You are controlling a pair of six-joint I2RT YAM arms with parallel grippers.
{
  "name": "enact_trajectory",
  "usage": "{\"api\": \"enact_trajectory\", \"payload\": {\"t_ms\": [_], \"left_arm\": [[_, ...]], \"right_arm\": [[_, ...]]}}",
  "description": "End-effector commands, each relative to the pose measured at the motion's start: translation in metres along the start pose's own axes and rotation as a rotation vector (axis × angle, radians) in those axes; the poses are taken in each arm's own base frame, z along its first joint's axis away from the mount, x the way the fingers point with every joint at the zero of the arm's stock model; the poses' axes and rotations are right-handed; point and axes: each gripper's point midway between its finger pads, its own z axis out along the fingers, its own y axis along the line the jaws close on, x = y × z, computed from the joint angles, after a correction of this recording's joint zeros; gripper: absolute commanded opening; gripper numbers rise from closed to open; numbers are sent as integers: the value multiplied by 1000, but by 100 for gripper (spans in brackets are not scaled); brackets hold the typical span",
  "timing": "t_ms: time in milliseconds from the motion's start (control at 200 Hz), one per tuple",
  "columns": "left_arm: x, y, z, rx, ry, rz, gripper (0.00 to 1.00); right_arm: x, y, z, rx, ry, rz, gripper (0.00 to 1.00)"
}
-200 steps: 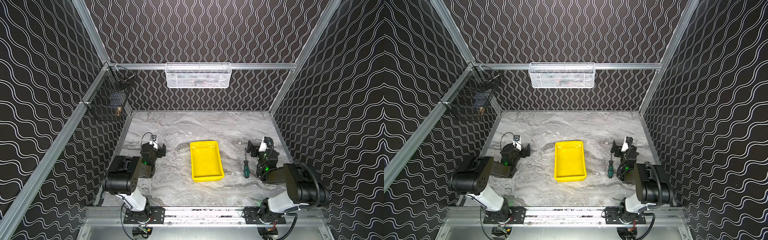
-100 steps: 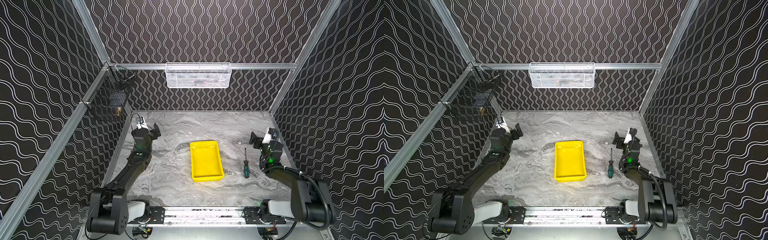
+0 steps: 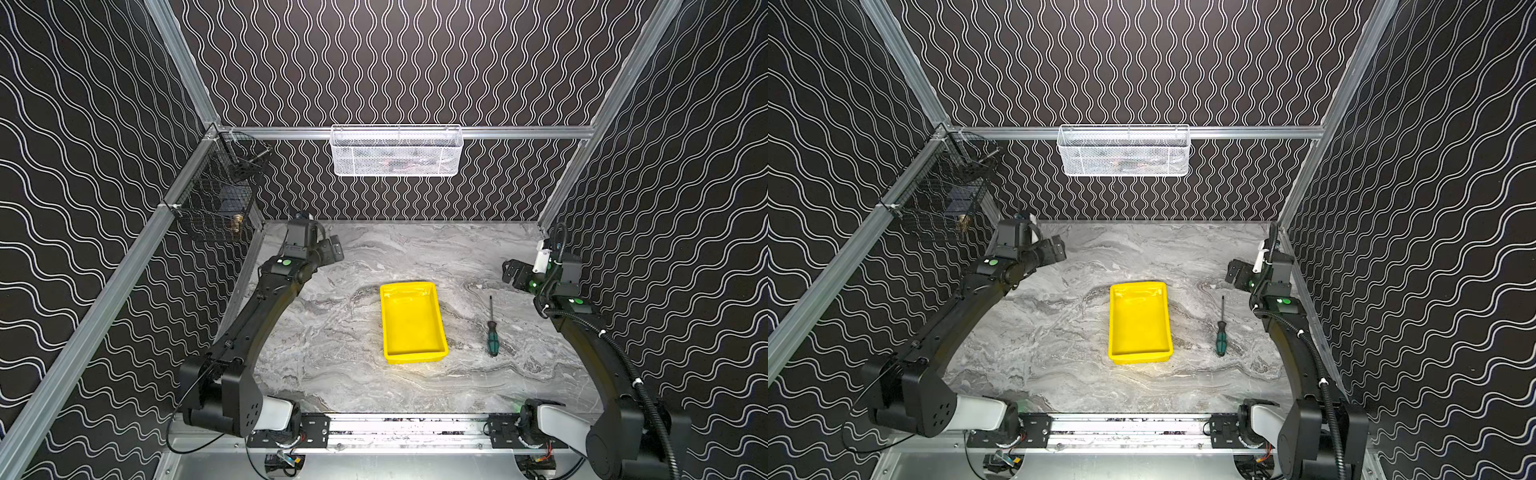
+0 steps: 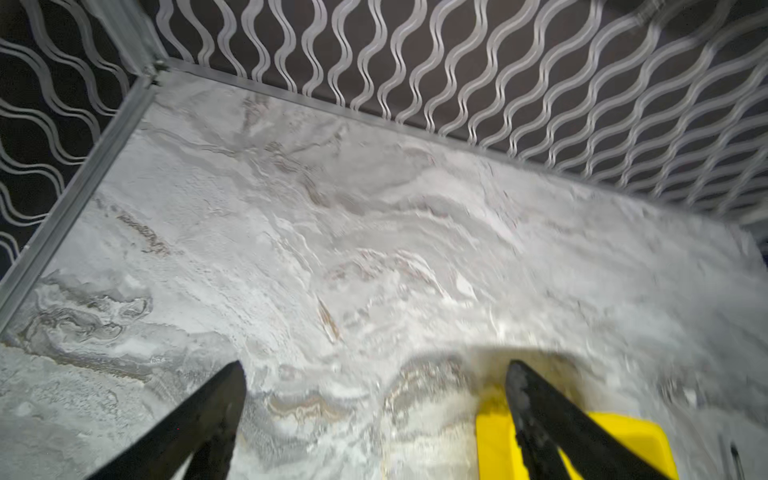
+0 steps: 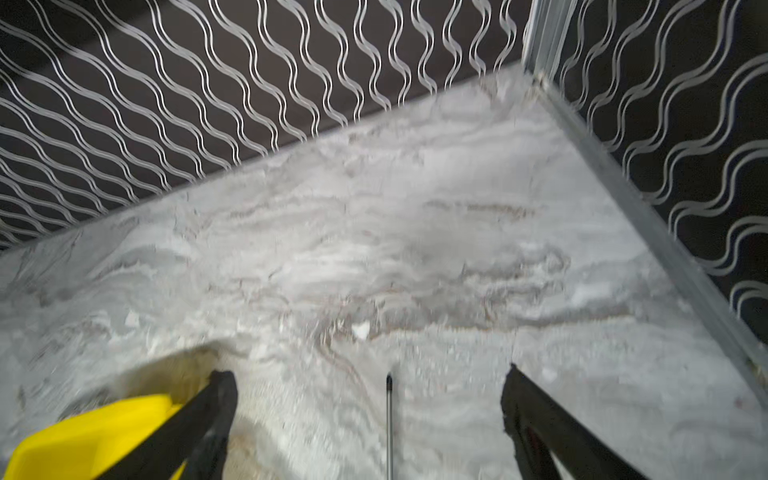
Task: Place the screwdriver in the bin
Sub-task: 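Raise the right arm toward the screwdriver while the left arm lifts forward, then lower the right gripper over the green screwdriver handle and close it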
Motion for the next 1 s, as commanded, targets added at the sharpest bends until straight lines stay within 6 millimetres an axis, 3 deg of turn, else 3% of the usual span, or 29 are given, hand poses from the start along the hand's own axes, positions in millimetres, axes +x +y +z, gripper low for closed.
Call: {"api": "enact_trajectory", "payload": {"t_ms": [0,150,275,445,726,996], "left_arm": [[20,-12,0,12,46,148,99],[38,-39,6,105,67,228,99],[38,-61,-6,175,35,353,99],[36,-59,-15,177,0,354,99],[42,-64,-12,203,36,366,99],[44,-60,-8,176,50,375,99]], "right_arm": [[53,4,-7,-36,198,81,99],[95,-4,-9,0,309,125,99],[120,-18,-7,59,372,128,97],[130,-20,-2,78,443,135,94],[146,-34,7,161,507,165,88],[172,-17,16,162,543,131,82]]}}
